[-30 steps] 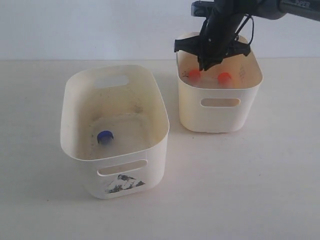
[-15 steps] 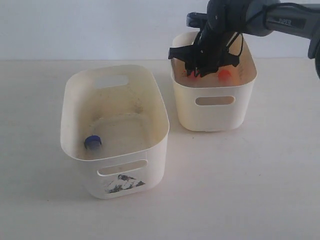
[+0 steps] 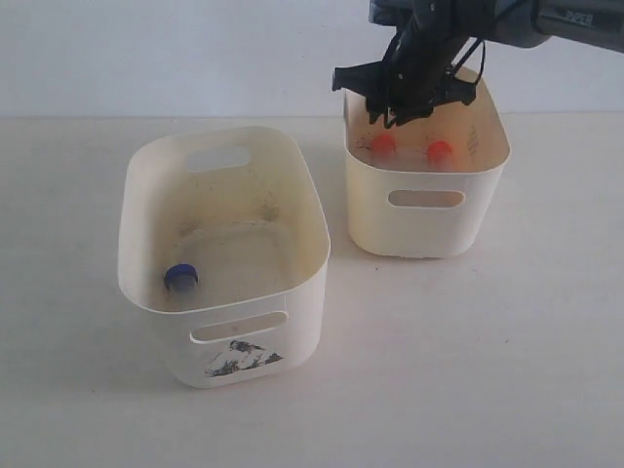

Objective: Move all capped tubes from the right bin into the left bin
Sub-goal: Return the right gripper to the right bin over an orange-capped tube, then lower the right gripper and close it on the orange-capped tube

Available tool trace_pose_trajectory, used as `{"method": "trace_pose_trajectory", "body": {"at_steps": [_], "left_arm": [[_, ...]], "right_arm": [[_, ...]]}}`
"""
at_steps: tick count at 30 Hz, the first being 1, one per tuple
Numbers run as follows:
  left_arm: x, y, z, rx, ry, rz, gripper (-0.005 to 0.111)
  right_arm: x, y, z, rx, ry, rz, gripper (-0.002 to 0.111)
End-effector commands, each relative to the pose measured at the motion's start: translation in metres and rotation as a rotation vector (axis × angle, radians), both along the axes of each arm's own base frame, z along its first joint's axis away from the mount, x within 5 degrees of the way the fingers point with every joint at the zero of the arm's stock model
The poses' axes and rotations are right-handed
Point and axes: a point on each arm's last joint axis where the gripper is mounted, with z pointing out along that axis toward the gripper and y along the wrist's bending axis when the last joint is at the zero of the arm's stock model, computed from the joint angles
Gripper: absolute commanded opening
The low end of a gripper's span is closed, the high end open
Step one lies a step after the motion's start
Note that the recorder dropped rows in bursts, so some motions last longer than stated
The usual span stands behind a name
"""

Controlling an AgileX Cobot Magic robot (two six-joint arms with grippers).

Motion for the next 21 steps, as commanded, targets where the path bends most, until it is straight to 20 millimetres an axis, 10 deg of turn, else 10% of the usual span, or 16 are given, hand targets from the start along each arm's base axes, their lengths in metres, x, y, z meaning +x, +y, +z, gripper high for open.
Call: {"method": "trace_pose_trajectory", "body": {"at_steps": [1, 21], "left_arm": [[0.0, 0.0, 0.002, -0.023, -0.015, 0.001, 0.004], [0.0, 0.0, 0.002, -0.023, -0.015, 0.001, 0.004]], "right_arm": [[0.0, -0.01, 0.017, -0.013, -0.041, -0.007, 0.038], [0.006, -0.026, -0.023, 0.025, 0.081, -0.033, 0.058]]}}
